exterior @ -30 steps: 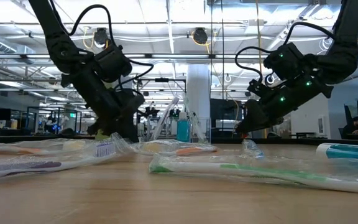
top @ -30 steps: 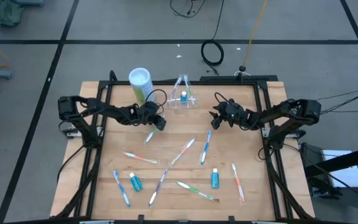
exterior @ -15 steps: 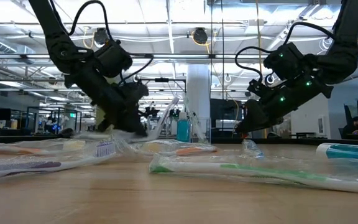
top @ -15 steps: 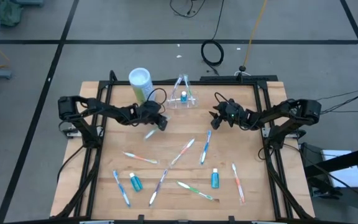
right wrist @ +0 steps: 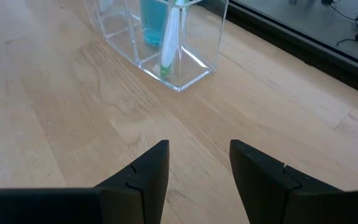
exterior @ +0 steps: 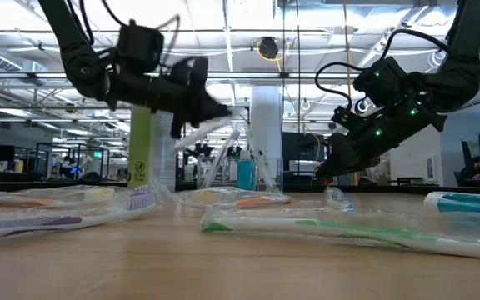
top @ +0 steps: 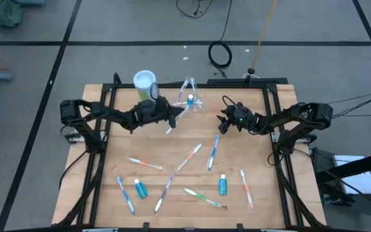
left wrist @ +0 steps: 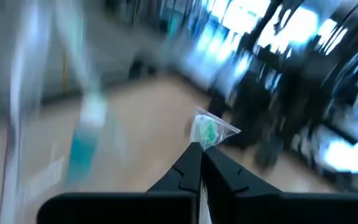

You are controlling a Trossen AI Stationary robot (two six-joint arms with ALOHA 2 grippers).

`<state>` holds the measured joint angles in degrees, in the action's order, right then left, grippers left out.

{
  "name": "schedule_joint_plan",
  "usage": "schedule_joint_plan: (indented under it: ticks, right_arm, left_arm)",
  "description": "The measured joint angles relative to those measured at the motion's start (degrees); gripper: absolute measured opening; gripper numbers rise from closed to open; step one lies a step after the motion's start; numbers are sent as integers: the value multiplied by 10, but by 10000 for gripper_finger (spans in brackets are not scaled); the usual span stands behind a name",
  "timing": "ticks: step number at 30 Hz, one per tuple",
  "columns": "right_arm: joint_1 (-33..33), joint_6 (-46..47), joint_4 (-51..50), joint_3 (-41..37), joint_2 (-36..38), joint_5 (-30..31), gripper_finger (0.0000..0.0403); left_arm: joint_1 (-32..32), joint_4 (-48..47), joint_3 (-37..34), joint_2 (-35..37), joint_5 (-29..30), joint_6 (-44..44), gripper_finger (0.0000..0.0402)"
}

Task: Pick & Place toothbrushing station
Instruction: Put the top green toothbrush into the transparent organizer

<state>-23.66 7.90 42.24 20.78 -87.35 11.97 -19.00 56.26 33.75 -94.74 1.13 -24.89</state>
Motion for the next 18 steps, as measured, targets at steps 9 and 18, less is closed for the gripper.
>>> schedule_joint_plan:
  ticks: [9, 18]
  right_arm:
    - [0, 0, 0, 0, 0, 0, 161]
    - [0, 0, 5, 0, 0, 0, 161]
  left_arm:
    - [-1, 98, 90, -8, 127, 216, 5]
    - [-12, 82, 201, -104, 180, 381, 9]
